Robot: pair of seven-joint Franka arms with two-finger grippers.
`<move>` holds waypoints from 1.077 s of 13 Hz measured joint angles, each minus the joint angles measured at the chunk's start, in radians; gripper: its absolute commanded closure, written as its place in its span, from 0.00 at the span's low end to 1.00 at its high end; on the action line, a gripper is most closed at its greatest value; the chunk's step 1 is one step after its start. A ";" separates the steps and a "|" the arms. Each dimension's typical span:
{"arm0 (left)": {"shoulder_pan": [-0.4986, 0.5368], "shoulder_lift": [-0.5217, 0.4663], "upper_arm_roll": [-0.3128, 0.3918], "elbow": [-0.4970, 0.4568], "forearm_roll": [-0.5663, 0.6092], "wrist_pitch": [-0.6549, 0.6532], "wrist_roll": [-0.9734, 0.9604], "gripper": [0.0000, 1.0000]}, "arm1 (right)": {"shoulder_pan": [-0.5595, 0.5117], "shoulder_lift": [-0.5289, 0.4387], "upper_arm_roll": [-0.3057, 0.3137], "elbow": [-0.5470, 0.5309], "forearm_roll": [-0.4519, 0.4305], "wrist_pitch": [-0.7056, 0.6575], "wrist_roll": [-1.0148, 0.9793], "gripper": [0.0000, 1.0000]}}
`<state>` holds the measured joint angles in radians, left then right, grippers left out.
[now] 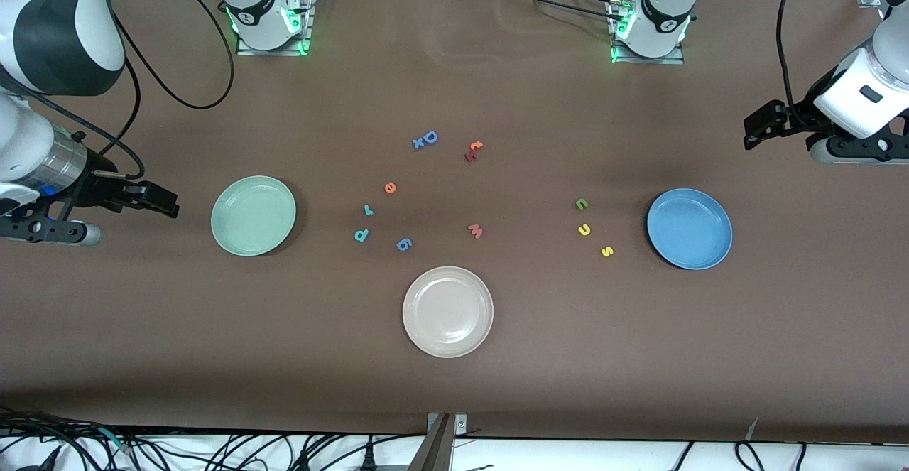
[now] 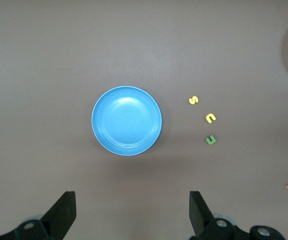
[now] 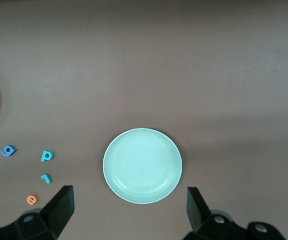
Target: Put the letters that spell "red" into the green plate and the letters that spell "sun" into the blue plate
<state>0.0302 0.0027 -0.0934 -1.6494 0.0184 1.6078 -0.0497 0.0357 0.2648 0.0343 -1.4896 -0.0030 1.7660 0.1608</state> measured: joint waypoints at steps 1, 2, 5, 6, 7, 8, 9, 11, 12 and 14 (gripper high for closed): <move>0.000 0.000 -0.001 0.000 0.000 0.000 0.000 0.00 | 0.000 0.000 0.000 0.000 0.000 0.000 0.000 0.00; 0.000 0.000 -0.002 0.000 0.000 0.000 0.000 0.00 | 0.000 0.000 0.000 0.000 0.000 0.000 0.000 0.00; -0.003 0.000 -0.011 0.000 0.000 0.001 0.001 0.00 | 0.000 0.001 0.000 0.000 0.000 -0.001 0.000 0.00; -0.005 0.000 -0.019 0.000 0.000 0.001 0.001 0.00 | 0.000 0.001 0.000 -0.001 0.000 -0.002 0.000 0.00; -0.007 0.000 -0.028 0.000 0.000 0.001 0.001 0.00 | 0.000 0.001 0.000 -0.001 0.000 -0.003 0.000 0.00; -0.007 0.000 -0.035 0.000 0.000 0.001 0.000 0.00 | 0.000 0.002 0.000 -0.001 0.000 -0.005 0.000 0.00; -0.007 0.000 -0.039 0.000 0.000 0.001 0.000 0.00 | 0.000 0.002 0.000 -0.002 0.000 -0.005 0.000 0.00; -0.005 0.002 -0.040 0.000 0.000 0.001 0.000 0.00 | 0.000 0.002 0.000 -0.002 -0.002 -0.005 0.000 0.00; -0.002 0.004 -0.039 0.000 0.000 0.001 0.000 0.00 | 0.000 0.002 0.000 -0.002 -0.005 -0.005 0.000 0.00; 0.002 0.010 -0.036 0.000 0.000 0.001 0.000 0.00 | 0.000 0.002 0.000 -0.002 -0.009 -0.005 0.000 0.00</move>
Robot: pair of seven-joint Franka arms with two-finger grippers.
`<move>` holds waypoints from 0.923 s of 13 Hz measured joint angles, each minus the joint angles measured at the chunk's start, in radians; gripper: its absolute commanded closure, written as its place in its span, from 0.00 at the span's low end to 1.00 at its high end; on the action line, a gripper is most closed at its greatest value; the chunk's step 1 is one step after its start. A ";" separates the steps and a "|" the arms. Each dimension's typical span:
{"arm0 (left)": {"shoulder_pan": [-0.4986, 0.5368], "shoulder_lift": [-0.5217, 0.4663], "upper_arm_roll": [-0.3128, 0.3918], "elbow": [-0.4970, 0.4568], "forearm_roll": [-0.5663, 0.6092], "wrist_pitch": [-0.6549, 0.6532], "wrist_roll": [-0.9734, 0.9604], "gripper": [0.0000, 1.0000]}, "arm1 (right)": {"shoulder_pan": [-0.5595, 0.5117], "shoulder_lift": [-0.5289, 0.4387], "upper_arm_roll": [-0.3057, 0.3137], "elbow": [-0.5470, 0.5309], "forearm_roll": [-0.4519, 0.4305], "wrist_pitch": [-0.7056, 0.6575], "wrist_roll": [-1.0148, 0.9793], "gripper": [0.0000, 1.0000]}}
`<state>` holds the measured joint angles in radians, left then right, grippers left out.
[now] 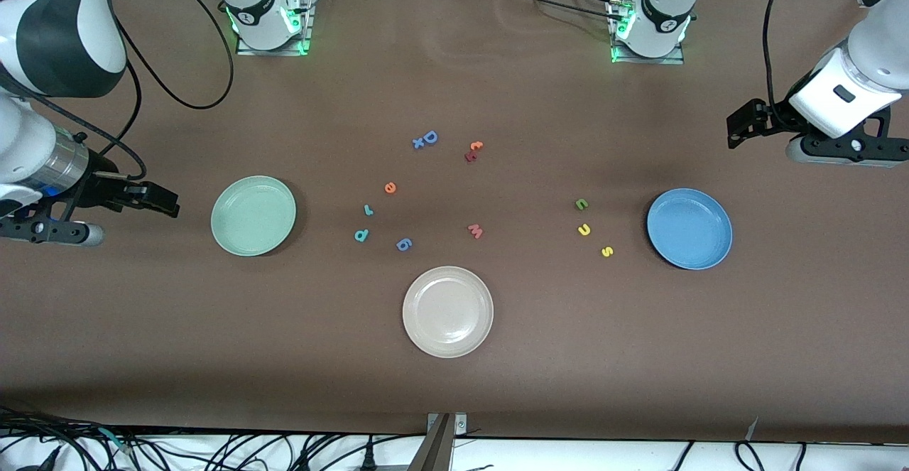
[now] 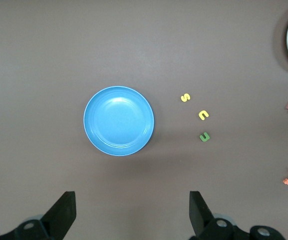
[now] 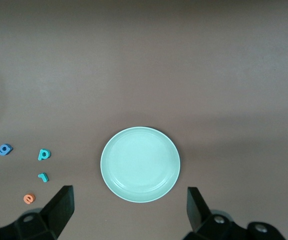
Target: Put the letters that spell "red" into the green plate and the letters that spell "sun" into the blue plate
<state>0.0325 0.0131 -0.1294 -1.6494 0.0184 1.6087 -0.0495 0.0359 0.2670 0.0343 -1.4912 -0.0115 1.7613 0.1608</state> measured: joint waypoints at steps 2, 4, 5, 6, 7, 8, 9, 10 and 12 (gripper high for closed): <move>0.005 0.005 0.000 0.000 0.000 -0.001 0.000 0.00 | 0.000 0.000 0.000 0.000 -0.001 0.000 0.000 0.00; 0.010 0.007 0.000 0.000 0.000 -0.002 0.000 0.00 | 0.000 0.000 0.000 0.000 -0.001 0.000 0.000 0.00; 0.011 0.007 0.000 0.000 0.000 -0.002 0.000 0.00 | 0.000 0.000 0.000 0.000 -0.001 0.001 0.000 0.00; 0.013 0.007 0.000 0.000 0.000 -0.003 0.000 0.00 | 0.000 0.000 0.000 0.000 -0.001 0.001 0.000 0.00; 0.013 0.007 0.000 0.000 0.000 -0.003 0.000 0.00 | 0.001 0.000 0.000 0.000 -0.001 0.001 0.000 0.00; 0.014 0.007 0.000 0.000 0.000 -0.003 0.000 0.00 | 0.001 0.000 0.000 0.000 -0.001 0.001 0.000 0.00; 0.014 0.007 0.000 0.000 0.000 -0.003 0.000 0.00 | 0.001 0.000 0.000 0.000 -0.001 0.001 0.000 0.00; 0.015 0.007 0.000 0.000 0.000 -0.003 0.000 0.00 | 0.002 0.000 0.000 0.000 -0.001 0.001 0.000 0.00; 0.015 0.007 0.000 0.000 0.000 -0.003 0.000 0.00 | 0.005 0.000 0.001 0.000 -0.001 0.001 0.000 0.01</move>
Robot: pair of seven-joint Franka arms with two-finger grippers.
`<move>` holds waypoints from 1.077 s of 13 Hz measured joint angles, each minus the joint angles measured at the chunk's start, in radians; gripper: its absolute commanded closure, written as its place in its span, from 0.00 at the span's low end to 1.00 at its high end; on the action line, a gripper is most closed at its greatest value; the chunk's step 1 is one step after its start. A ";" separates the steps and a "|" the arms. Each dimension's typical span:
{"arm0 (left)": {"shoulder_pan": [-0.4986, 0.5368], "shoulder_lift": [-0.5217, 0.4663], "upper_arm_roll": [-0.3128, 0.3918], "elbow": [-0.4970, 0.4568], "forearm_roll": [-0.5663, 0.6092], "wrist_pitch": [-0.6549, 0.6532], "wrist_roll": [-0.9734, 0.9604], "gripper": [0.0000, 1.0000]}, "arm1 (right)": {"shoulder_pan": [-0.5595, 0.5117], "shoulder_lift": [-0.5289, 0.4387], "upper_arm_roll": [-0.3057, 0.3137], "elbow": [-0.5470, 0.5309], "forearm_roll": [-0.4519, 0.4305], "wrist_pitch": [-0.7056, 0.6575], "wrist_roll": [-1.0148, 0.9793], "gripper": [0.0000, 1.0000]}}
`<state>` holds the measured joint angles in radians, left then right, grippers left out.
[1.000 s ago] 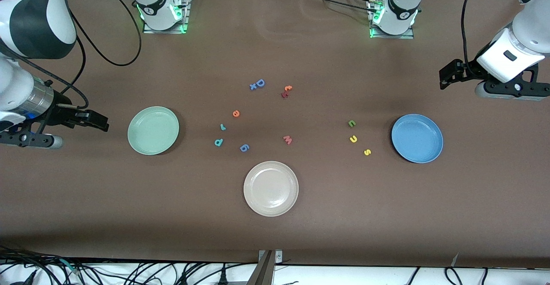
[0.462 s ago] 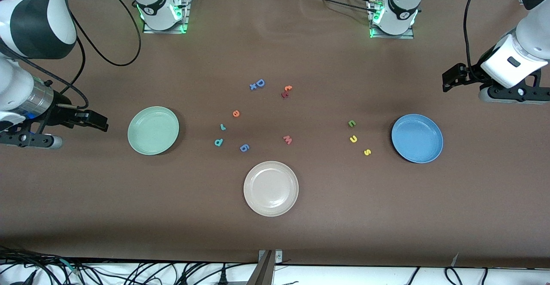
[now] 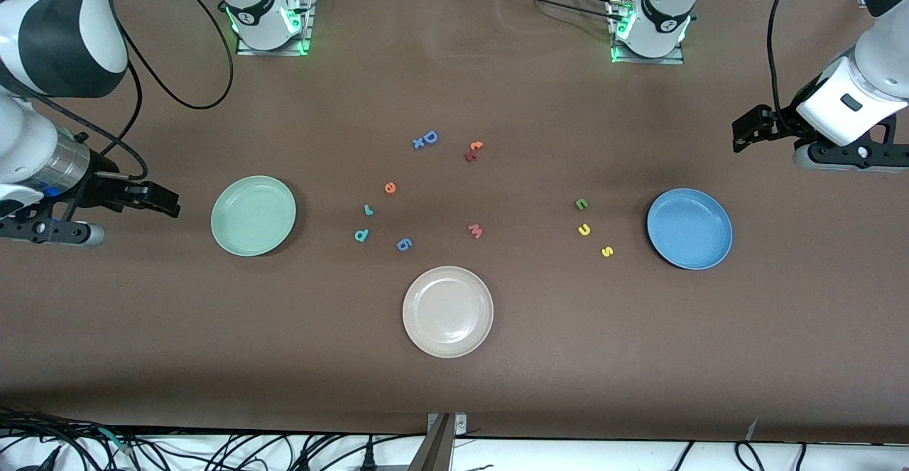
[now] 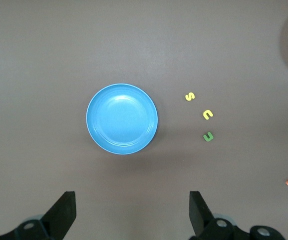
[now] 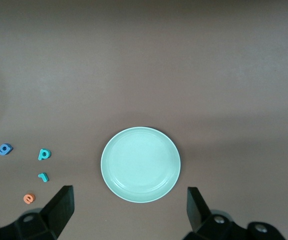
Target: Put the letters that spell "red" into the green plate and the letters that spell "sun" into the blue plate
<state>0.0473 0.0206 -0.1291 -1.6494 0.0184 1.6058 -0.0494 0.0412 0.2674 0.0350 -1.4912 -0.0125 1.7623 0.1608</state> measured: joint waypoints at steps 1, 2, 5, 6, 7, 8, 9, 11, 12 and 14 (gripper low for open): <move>0.000 0.000 0.000 0.000 0.000 0.000 0.000 0.00 | 0.002 0.000 0.000 0.000 0.000 0.000 0.000 0.01; 0.000 0.000 0.000 0.000 0.000 0.000 0.000 0.00 | 0.003 0.000 0.001 0.000 0.000 0.000 0.000 0.00; 0.000 0.000 0.000 0.000 0.000 0.000 0.000 0.00 | 0.003 0.000 0.001 0.000 0.000 -0.003 0.000 0.01; 0.000 0.000 0.000 0.000 0.000 0.000 0.000 0.00 | 0.003 0.000 0.001 0.000 0.000 -0.003 0.000 0.01; 0.000 0.000 0.000 0.000 0.000 0.000 0.000 0.00 | 0.003 0.000 0.001 0.000 0.000 -0.004 0.000 0.01; 0.000 0.000 0.000 0.000 0.000 0.000 0.000 0.00 | 0.003 0.000 0.001 0.000 0.000 -0.004 0.001 0.01; 0.000 0.000 0.000 0.000 0.000 0.000 0.000 0.00 | 0.003 0.000 0.001 0.000 0.000 -0.004 0.006 0.01; 0.000 0.000 0.000 0.000 0.000 0.000 0.000 0.00 | 0.006 0.001 0.001 -0.001 0.000 -0.004 0.026 0.01; 0.000 0.000 0.000 0.000 0.000 0.000 0.000 0.00 | 0.007 0.002 0.001 -0.001 0.000 -0.004 0.030 0.01; 0.000 0.000 0.000 0.000 0.000 0.000 0.000 0.00 | 0.010 0.003 0.001 -0.001 0.000 -0.004 0.033 0.01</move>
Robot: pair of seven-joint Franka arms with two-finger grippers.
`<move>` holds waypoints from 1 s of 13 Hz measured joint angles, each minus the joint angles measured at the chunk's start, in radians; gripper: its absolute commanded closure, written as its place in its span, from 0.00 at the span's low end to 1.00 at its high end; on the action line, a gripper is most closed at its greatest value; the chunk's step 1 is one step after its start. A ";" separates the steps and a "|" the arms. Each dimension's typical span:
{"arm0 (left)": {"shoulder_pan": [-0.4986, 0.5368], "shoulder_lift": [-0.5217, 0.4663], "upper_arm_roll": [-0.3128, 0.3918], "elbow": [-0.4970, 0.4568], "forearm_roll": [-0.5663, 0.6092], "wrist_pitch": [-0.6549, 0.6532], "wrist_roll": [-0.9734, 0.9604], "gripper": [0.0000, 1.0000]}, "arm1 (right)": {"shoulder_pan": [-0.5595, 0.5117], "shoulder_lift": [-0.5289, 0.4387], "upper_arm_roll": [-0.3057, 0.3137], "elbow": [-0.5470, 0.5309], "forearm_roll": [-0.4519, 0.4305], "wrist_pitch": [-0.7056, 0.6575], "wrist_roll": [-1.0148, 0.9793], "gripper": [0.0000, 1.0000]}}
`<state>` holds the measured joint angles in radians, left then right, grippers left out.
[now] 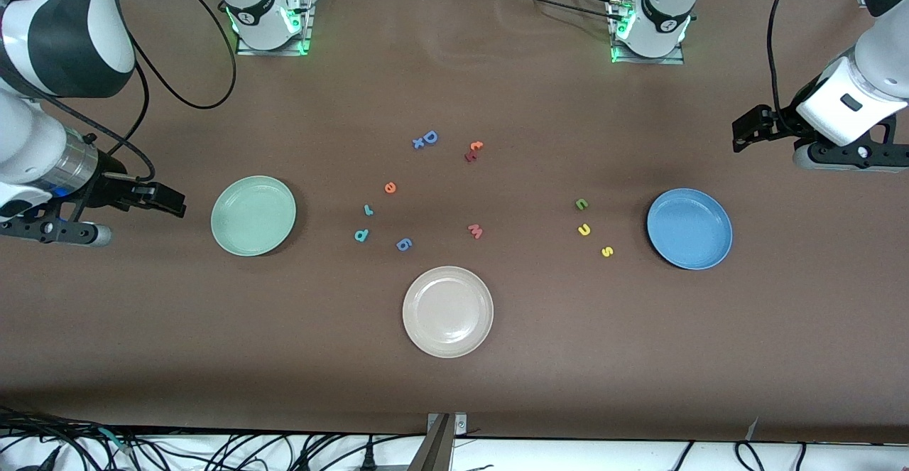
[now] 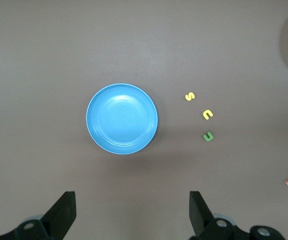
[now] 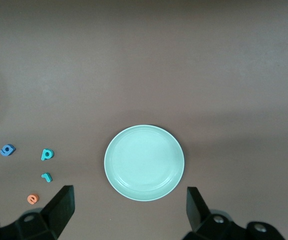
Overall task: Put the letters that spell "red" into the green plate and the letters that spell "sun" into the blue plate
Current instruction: 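Reach the right gripper to teal p while the left gripper reaches yellow s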
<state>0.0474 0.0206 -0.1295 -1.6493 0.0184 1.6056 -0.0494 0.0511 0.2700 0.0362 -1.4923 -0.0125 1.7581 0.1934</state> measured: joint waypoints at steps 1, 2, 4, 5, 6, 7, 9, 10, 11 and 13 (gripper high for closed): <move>0.000 0.000 0.000 0.000 0.000 0.000 0.000 0.00 | 0.001 0.000 0.000 0.000 0.000 0.000 0.001 0.01; 0.000 0.000 0.000 0.000 0.000 0.000 0.000 0.00 | 0.002 0.000 0.000 0.000 0.000 0.000 0.001 0.01; 0.000 0.000 0.000 0.000 0.000 0.000 0.000 0.00 | 0.016 0.003 0.002 -0.001 0.000 0.000 0.020 0.01; -0.001 0.000 -0.001 0.000 0.000 0.000 0.000 0.00 | 0.033 0.009 0.003 -0.001 0.000 0.001 0.051 0.01; -0.003 0.001 -0.003 0.000 0.000 -0.001 0.000 0.00 | 0.057 0.017 0.003 -0.001 0.000 0.004 0.087 0.01; -0.006 0.001 -0.004 0.000 0.000 -0.010 0.000 0.00 | 0.082 0.028 0.004 -0.002 0.000 0.012 0.120 0.01; -0.008 0.005 -0.005 -0.001 0.000 -0.042 0.000 0.00 | 0.126 0.059 0.004 -0.003 0.000 0.031 0.186 0.01; -0.008 0.014 -0.005 -0.001 0.000 -0.047 0.000 0.00 | 0.144 0.077 0.005 -0.003 0.000 0.044 0.215 0.01; -0.011 0.027 -0.006 -0.001 0.000 -0.047 0.000 0.00 | 0.162 0.099 0.005 -0.004 0.000 0.063 0.243 0.01; -0.022 0.062 -0.008 0.001 0.000 -0.043 0.000 0.00 | 0.204 0.152 0.006 -0.010 0.000 0.117 0.322 0.01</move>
<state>0.0250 0.0825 -0.1372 -1.6479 0.0184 1.5624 -0.0494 0.2549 0.4218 0.0423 -1.5025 -0.0123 1.8754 0.5154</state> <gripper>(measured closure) 0.000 0.009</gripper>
